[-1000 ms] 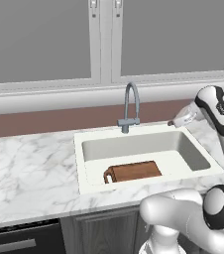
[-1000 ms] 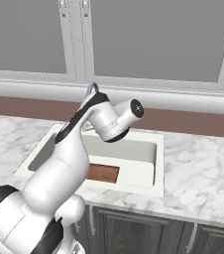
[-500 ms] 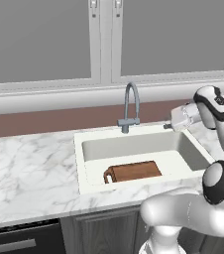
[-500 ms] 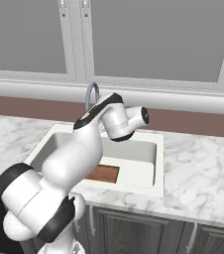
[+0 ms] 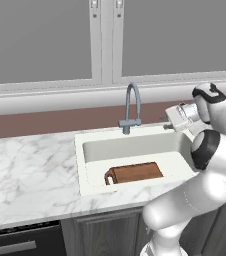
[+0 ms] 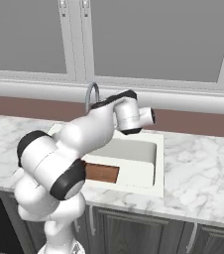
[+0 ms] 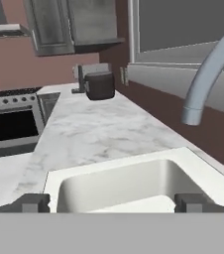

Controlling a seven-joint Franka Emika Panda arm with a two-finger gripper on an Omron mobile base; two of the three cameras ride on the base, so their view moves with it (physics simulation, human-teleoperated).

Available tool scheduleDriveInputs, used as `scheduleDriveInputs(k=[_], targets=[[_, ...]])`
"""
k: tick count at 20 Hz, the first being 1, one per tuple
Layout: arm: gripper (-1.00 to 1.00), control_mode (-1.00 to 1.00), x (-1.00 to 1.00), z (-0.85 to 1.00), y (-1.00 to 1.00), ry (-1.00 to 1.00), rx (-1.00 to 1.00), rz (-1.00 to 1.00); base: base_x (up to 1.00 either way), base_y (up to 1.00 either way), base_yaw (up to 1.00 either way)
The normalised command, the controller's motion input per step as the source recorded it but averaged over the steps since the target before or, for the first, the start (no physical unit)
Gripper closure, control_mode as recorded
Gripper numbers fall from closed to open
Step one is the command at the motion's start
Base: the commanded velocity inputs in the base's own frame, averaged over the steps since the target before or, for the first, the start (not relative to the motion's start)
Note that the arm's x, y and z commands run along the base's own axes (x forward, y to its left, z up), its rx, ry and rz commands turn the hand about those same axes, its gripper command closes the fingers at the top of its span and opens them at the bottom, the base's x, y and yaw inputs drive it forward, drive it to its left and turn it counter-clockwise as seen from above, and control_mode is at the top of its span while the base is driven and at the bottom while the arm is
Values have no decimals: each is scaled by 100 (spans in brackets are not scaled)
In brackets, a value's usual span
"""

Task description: Turn on the sink faucet with hot water and rinse the cutting board for ten seconds, then turn off the faucet. Push the cutting board to reach the water if necessary.

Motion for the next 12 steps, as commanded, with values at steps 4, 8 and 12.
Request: scheduleDriveInputs(k=[4, 8, 12], targets=[[-100, -100, 34, -9, 0, -20, 14, -2, 0, 0, 0], [-100, -100, 27, -15, 0, -19, 12, -6, 0, 0, 0], [-100, -100, 8, -13, 5, -12, 2, 0, 0, 0, 0]])
